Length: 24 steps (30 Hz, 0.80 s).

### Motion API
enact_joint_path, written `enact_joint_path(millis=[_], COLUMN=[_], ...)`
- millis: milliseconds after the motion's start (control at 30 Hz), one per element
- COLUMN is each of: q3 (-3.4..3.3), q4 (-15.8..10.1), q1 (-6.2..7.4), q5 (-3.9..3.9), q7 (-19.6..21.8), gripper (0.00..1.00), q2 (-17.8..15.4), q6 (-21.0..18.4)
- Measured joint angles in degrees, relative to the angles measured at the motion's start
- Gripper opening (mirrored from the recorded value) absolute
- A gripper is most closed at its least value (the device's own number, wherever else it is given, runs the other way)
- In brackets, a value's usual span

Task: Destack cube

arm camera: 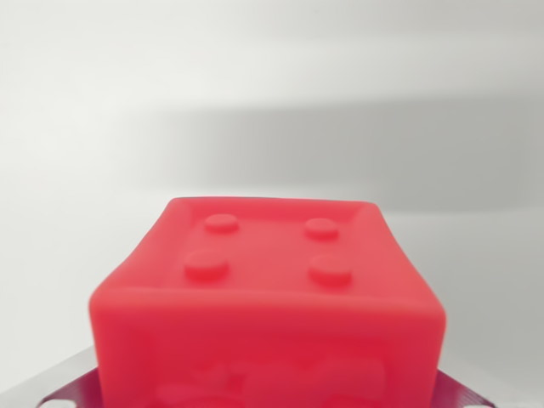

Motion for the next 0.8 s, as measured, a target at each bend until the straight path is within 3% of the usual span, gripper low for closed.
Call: enact_joint_path(millis=[800], q3=[0.00], q4=[8.6], q1=[-2.44], q5=[0.14], q7=[-4.8], gripper=[0.00], q2=[6.8], q6=[-1.7])
